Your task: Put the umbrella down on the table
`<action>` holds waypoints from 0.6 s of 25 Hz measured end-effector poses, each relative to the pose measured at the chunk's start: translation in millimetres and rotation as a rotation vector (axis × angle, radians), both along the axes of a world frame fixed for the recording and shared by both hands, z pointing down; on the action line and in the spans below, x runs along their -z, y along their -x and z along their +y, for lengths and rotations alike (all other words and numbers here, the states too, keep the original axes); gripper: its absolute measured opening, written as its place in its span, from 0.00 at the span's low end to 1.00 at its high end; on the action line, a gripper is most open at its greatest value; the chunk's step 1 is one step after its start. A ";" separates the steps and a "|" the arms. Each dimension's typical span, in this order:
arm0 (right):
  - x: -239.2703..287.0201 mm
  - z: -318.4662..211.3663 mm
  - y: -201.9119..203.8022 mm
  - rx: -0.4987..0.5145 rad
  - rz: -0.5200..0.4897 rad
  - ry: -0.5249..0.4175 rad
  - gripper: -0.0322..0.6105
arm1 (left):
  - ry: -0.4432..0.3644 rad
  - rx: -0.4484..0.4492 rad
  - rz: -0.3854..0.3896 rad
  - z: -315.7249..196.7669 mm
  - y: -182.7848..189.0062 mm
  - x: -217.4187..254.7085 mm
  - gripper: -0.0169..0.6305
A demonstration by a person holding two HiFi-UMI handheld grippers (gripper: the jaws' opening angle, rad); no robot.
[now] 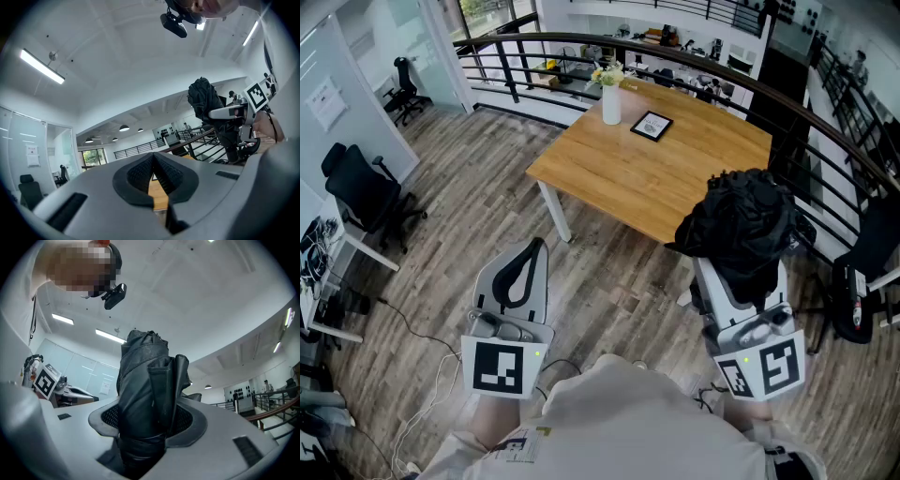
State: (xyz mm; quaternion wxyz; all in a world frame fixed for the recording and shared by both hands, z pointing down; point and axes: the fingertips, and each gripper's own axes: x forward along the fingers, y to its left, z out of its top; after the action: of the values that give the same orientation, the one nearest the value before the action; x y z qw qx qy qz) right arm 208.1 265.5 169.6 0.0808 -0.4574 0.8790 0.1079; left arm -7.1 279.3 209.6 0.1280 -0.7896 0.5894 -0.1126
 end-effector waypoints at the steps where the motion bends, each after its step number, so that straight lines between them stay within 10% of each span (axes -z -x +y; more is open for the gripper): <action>1: -2.1 0.0 -0.7 -0.001 -0.006 0.004 0.46 | 0.007 0.001 -0.004 -0.3 -0.6 -3.6 0.05; 15: -42.6 -35.4 -55.2 0.026 -0.035 0.103 0.46 | 0.073 0.022 -0.024 -18.5 -60.9 -28.4 0.05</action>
State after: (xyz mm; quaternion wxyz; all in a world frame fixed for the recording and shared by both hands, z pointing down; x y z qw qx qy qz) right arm 263.3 230.1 212.2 0.0739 -0.4511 0.8878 0.0536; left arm 53.8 260.8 238.0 0.1047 -0.7860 0.5919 -0.1448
